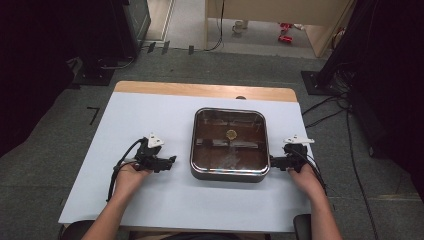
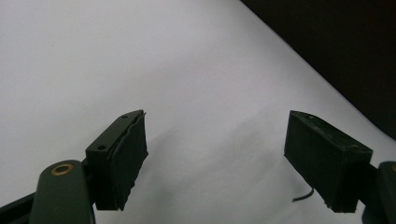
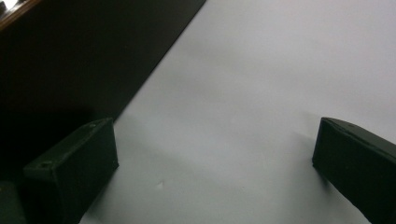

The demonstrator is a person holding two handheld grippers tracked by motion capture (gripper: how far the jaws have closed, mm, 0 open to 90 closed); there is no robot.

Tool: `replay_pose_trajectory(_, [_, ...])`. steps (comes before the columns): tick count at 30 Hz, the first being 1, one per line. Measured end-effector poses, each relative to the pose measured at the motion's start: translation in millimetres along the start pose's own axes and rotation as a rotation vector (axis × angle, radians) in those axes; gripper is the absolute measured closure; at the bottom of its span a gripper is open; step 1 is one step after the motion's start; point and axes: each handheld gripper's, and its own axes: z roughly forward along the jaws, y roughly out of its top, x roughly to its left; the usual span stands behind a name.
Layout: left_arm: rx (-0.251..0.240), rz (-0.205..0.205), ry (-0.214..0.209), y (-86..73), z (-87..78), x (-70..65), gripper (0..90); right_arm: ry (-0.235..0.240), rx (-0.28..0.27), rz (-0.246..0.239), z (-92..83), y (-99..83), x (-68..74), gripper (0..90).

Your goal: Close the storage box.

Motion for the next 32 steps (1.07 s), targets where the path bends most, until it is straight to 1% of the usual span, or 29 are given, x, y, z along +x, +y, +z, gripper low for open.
replay_pose_trajectory(3, [0.013, 0.011, 0.003, -0.7, 6.1, -2.3, 21.5, 0.000, 0.000, -0.001, 0.0, 0.0, 0.0, 0.0])
replay_pose_trajectory(4, [0.008, 0.014, 0.001, -0.8, 7.0, -2.5, 21.4, 0.000, 0.000, 0.000, 0.0, 0.0, 0.0, 0.0])
replay_pose_trajectory(7, [-0.004, 0.005, -0.004, -0.8, 8.8, -1.7, 21.3, 0.000, 0.000, 0.000, 0.0, 0.0, 0.0, 0.0])
replay_pose_trajectory(9, [-0.010, 0.008, -0.008, -1.4, 9.6, -1.8, 20.8, 0.000, 0.000, 0.000, 0.0, 0.0, 0.0, 0.0])
replay_pose_trajectory(12, [-0.023, 0.003, -0.009, -3.0, 10.5, -2.3, 18.7, 0.000, 0.000, 0.000, 0.0, 0.0, 0.0, 0.0])
replay_pose_trajectory(13, [-0.038, 0.000, -0.007, -4.8, 10.7, -2.7, 18.6, 0.000, 0.001, 0.000, 0.0, 0.0, 0.0, 0.0])
replay_pose_trajectory(15, [-0.052, 0.003, -0.003, -7.2, 10.3, -3.1, 18.3, 0.000, 0.001, -0.001, 0.0, 0.0, 0.0, 0.0])
replay_pose_trajectory(21, [-0.052, 0.003, -0.002, -7.2, 10.3, -3.2, 18.3, 0.000, 0.000, 0.000, 0.0, 0.0, 0.0, 0.0])
replay_pose_trajectory(24, [-0.053, -0.001, 0.014, -7.2, 10.9, -3.9, 16.2, 0.000, 0.000, 0.000, 0.0, 0.0, 0.0, 0.0])
replay_pose_trajectory(26, [-0.050, -0.007, 0.015, -7.1, 11.0, -3.1, 14.6, 0.000, 0.000, 0.000, 0.0, 0.0, 0.0, 0.0])
replay_pose_trajectory(32, [-0.051, -0.008, 0.015, -7.0, 11.0, -3.3, 14.6, 0.000, 0.000, 0.000, 0.0, 0.0, 0.0, 0.0])
